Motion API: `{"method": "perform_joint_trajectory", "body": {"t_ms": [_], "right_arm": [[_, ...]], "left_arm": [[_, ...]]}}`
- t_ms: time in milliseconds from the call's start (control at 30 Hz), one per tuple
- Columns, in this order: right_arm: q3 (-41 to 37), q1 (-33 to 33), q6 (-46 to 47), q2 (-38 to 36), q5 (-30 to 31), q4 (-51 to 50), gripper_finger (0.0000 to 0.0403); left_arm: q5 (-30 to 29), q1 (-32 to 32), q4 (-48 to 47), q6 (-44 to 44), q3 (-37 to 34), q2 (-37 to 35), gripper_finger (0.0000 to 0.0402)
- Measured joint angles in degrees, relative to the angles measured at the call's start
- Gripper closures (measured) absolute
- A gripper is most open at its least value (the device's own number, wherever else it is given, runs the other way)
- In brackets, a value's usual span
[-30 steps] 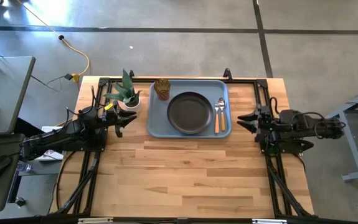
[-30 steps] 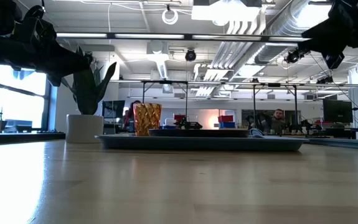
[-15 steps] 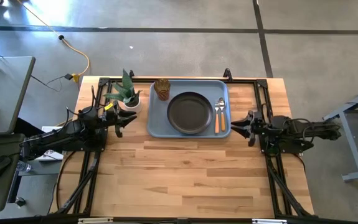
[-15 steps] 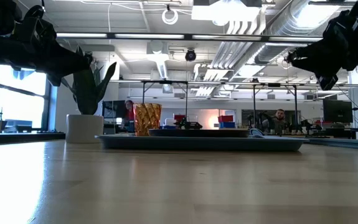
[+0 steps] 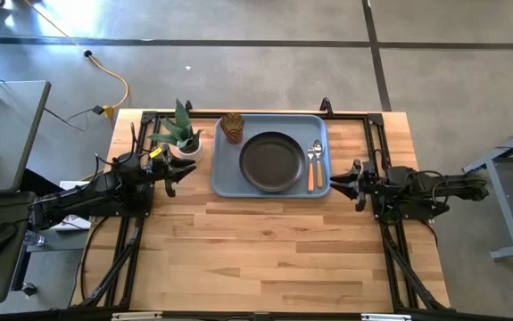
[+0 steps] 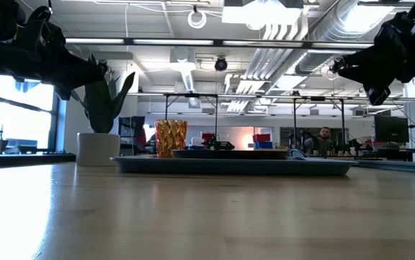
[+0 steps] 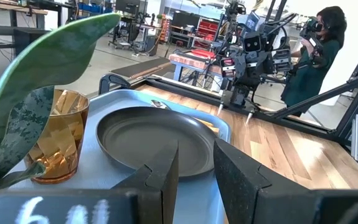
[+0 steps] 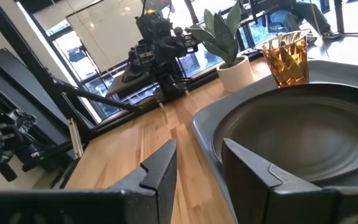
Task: Pick and place plate/cup/fork/spoon on tray
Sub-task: Return to Home Position
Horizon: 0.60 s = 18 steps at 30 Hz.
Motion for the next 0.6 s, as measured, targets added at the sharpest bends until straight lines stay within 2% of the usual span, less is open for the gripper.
{"method": "perform_joint_trajectory", "body": {"t_ms": [600], "right_arm": [[0.0, 0.0, -1.0, 0.0, -0.2, -1.1, 0.0286]], "left_arm": [[0.0, 0.0, 0.0, 0.0, 0.0, 0.0, 0.0312]]}}
